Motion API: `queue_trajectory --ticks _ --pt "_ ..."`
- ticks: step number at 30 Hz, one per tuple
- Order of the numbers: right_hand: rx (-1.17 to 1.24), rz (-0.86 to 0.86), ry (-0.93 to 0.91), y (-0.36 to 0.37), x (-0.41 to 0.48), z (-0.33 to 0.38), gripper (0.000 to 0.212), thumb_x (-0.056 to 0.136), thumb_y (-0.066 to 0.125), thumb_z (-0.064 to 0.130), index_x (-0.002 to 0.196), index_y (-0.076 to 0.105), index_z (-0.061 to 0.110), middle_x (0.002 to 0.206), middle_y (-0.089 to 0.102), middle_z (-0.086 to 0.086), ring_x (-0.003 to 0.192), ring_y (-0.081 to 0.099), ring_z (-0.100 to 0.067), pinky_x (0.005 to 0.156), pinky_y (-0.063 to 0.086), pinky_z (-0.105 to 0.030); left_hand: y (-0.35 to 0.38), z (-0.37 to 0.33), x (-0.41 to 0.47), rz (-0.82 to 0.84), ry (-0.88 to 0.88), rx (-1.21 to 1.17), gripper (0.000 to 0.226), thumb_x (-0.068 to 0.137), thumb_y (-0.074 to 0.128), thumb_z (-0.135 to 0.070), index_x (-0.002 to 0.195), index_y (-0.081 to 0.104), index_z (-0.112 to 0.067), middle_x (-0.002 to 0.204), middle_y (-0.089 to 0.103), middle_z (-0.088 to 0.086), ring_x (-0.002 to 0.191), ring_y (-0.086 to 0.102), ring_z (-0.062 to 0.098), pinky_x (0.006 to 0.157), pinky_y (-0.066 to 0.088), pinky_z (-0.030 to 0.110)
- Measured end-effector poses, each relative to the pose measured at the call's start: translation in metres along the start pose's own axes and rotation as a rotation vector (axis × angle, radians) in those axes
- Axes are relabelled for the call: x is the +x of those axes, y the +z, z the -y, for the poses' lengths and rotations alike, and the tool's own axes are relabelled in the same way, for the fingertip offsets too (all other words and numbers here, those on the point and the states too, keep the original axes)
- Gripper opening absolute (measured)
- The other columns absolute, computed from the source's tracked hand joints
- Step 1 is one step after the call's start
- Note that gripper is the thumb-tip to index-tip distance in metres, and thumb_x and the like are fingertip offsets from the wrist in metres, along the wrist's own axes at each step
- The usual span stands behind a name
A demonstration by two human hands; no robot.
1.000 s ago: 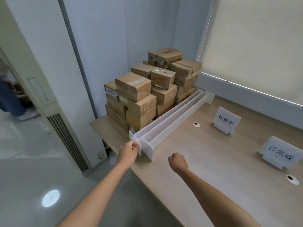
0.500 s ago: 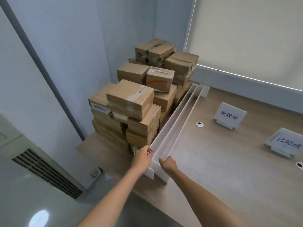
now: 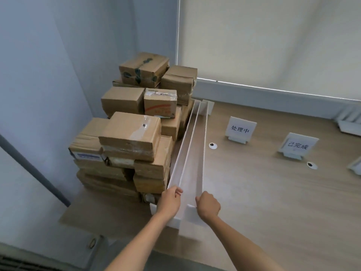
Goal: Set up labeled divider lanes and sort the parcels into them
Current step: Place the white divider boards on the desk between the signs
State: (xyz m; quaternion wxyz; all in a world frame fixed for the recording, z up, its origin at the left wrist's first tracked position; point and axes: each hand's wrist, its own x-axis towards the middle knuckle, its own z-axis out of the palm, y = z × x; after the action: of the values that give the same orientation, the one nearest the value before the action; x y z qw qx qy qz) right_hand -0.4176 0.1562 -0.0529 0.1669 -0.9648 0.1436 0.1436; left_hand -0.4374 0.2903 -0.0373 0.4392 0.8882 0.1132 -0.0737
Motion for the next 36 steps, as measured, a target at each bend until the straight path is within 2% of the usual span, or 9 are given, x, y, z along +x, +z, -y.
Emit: queue_trajectory --ticks 4,7,10,14,17,24,30,34,36 --pt "0.023 -0.066 -0.005 -0.026 -0.005 -0.011 0.023 0.093 0.039 0.022 0.097 0.060 0.011 0.100 0.066 -0.006 0.094 0.063 -0.027 0.066 0.038 -0.028 0.008 -0.017 -0.001 0.031 0.083 0.013 0.026 0.095 0.039 -0.011 0.104 0.062 -0.019 0.105 0.063 -0.001 0.099 0.057 0.016 0.089 0.050 0.034" --pt "0.061 -0.126 -0.025 -0.043 -0.016 -0.025 0.014 0.091 0.039 0.020 0.085 0.050 0.013 0.088 0.061 -0.005 0.082 0.060 -0.026 0.063 0.035 -0.027 0.017 -0.035 -0.005 0.055 0.132 0.040 0.025 0.096 0.037 -0.013 0.103 0.060 -0.021 0.105 0.062 -0.002 0.098 0.057 0.015 0.088 0.050 0.033" --pt "0.099 -0.184 -0.031 -0.061 -0.026 -0.042 0.013 0.090 0.040 0.021 0.084 0.048 0.014 0.093 0.066 -0.006 0.071 0.050 -0.023 0.062 0.036 -0.028 0.031 -0.053 -0.010 0.056 0.177 0.063 0.024 0.096 0.038 -0.013 0.101 0.059 -0.024 0.105 0.063 -0.002 0.095 0.058 0.015 0.086 0.051 0.033" --pt "0.140 -0.257 -0.032 -0.092 -0.041 -0.081 0.014 0.090 0.039 0.021 0.083 0.048 0.012 0.088 0.061 -0.007 0.072 0.050 -0.026 0.062 0.034 -0.029 0.060 -0.083 -0.025 0.062 0.230 0.107 0.024 0.095 0.038 -0.012 0.103 0.059 -0.022 0.104 0.063 -0.003 0.092 0.057 0.015 0.080 0.050 0.029" --pt "0.154 -0.312 -0.037 -0.116 -0.053 -0.124 0.022 0.091 0.039 0.023 0.092 0.057 0.010 0.097 0.066 -0.010 0.079 0.057 -0.028 0.063 0.034 -0.029 0.089 -0.111 -0.043 0.058 0.258 0.120 0.024 0.094 0.038 -0.011 0.099 0.059 -0.023 0.103 0.064 -0.002 0.090 0.057 0.015 0.078 0.049 0.028" --pt "0.126 -0.394 0.016 -0.171 -0.091 -0.265 0.025 0.090 0.040 0.022 0.098 0.059 0.009 0.097 0.067 -0.012 0.089 0.062 -0.032 0.062 0.034 -0.030 0.183 -0.180 -0.103 0.089 0.341 0.110 0.027 0.092 0.038 -0.010 0.102 0.061 -0.019 0.105 0.067 0.000 0.087 0.057 0.016 0.071 0.041 0.025" --pt "0.083 -0.394 0.079 -0.203 -0.115 -0.385 0.024 0.088 0.041 0.022 0.096 0.059 0.008 0.097 0.067 -0.013 0.089 0.062 -0.033 0.062 0.035 -0.029 0.267 -0.244 -0.155 0.126 0.394 0.085 0.026 0.093 0.039 -0.012 0.104 0.061 -0.019 0.107 0.067 0.002 0.088 0.057 0.017 0.071 0.042 0.025" --pt "0.093 -0.351 0.122 -0.211 -0.122 -0.443 0.017 0.088 0.042 0.021 0.089 0.056 0.011 0.096 0.067 -0.012 0.083 0.060 -0.030 0.061 0.035 -0.029 0.314 -0.271 -0.185 0.163 0.409 0.104 0.029 0.093 0.036 -0.010 0.106 0.061 -0.019 0.107 0.065 0.001 0.086 0.056 0.015 0.067 0.039 0.024" --pt "0.099 -0.336 0.144 -0.212 -0.119 -0.468 0.013 0.088 0.042 0.022 0.086 0.052 0.013 0.096 0.067 -0.011 0.086 0.061 -0.030 0.062 0.035 -0.028 0.335 -0.280 -0.193 0.183 0.414 0.121 0.031 0.093 0.035 -0.010 0.106 0.061 -0.019 0.108 0.065 0.001 0.087 0.056 0.015 0.067 0.039 0.024"
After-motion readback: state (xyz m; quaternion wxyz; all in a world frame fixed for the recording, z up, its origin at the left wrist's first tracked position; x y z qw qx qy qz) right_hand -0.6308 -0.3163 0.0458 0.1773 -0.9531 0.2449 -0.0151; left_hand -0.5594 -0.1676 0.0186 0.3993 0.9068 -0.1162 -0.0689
